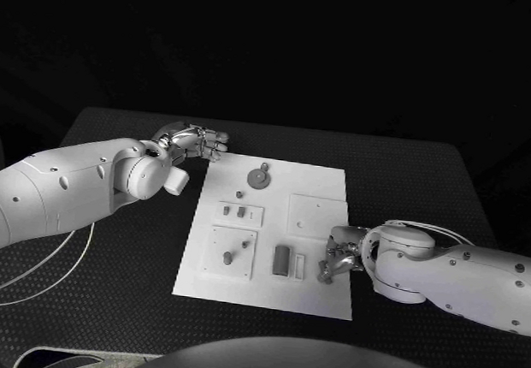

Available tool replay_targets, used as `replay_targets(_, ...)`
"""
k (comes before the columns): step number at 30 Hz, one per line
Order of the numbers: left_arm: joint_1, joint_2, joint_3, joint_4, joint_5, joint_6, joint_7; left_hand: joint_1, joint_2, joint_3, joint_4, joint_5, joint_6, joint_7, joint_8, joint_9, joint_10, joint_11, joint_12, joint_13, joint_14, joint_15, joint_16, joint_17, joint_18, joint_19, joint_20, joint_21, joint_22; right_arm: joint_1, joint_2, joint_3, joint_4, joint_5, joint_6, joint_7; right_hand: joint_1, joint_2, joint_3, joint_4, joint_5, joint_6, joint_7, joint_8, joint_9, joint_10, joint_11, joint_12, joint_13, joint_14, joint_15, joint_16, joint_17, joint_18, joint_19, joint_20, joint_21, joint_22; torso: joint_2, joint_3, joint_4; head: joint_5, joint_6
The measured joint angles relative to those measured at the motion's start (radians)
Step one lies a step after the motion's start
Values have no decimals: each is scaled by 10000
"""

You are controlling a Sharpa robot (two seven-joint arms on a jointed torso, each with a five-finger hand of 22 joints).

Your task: Assemble the parts on the task board

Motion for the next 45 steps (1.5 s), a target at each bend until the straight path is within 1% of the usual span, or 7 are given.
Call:
replay_targets(8, -1, -10, 0, 10, -8, 14, -15, 0, 0, 0, 0, 0, 0, 0, 0, -9, 0, -1, 0, 0, 0, 0, 0, 9, 0, 0, 0, 0, 4, -33, -20, -21, 86, -479, -1, 67, -239, -239, 610, 550, 0, -15, -16, -1, -235, 54, 126, -120, 106, 50, 53, -142, 93, 0, -1, 2, -17, -69, -5, -1, 0, 14, 0)
replay_targets(13, -1, -15, 0, 13, -15, 18, -21, 0, 0, 0, 0, 0, 0, 0, 0, -9, 0, -1, 0, 0, 0, 0, 0, 8, 0, 0, 0, 0, 8, -32, -28, -5, 49, -344, 36, 198, -437, 204, 1598, 452, 1025, -20, -18, -4, -442, 70, 251, -212, 220, 74, 179, -250, 228, -8, -106, 112, -68, -47, -5, 3, 0, 29, 0)
replay_targets(21, -1, -11, 0, 16, -23, 27, -29, 0, 0, 0, 0, 0, 0, 1, 0, -8, 0, 0, 0, 0, 0, 0, 0, 17, 0, 0, 0, 0, 8, -22, -71, 8, -11, 132, -54, 304, -857, 624, 1600, 455, 1028, -21, -17, -20, -598, 98, 296, -273, 375, 107, 215, -307, 384, -9, -111, 143, 36, -10, -4, 12, -12, 36, 0)
replay_targets(29, -1, -8, 0, 16, -33, 38, -37, 0, 0, 0, 0, 0, 0, 0, 0, -8, 1, -1, 0, 0, 0, 0, 0, 16, 0, 0, 0, 0, 16, 76, -142, -40, 25, 705, -201, 289, -987, 754, 1603, 457, 1435, 21, 26, -746, -597, 254, 247, -361, 458, 222, 178, -370, 478, -12, -109, 145, 119, -39, -2, 15, -12, 35, 0)
replay_targets(34, -1, -7, 0, 16, -41, 46, -44, 0, 0, 0, 0, 0, 1, 0, 0, -8, 1, -1, 0, 1, 0, 0, 0, 26, 0, 0, 0, 0, 16, 343, -149, -28, 52, 1240, -286, 262, -1058, 825, 2108, 23, 1911, 26, 31, -2981, -605, 254, 247, -388, 481, 235, 189, -413, 502, -18, -94, 161, 119, -51, 0, 8, -3, 41, 0)
replay_targets(37, -1, -4, 0, 16, -45, 52, -50, 0, 0, 0, 0, 0, 1, 1, 0, -8, 1, -1, 0, 0, 0, 0, -37, 26, 0, 0, 0, 0, 15, 477, -138, -41, 74, 1634, -338, 243, -1081, 849, 2588, -522, 1923, -4, 57, -3120, -876, 252, 245, -388, 494, 236, 189, -422, 518, -36, -95, 163, 118, -53, 1, 7, 0, 48, 0)
replay_targets(45, 2, -1, -1, 14, -63, 74, -61, 0, 0, 0, 0, 0, 1, 1, 0, -7, 1, -1, 0, 1, 0, 0, -37, 34, 1, 0, 0, -15, 24, 636, -1, -59, 244, 2431, -489, 206, -791, 1248, 2546, -640, 2106, -278, 384, -3119, -882, 266, 267, -427, 546, 281, 155, -449, 571, -55, -93, 165, 120, -75, 1, 0, 6, 65, 0)
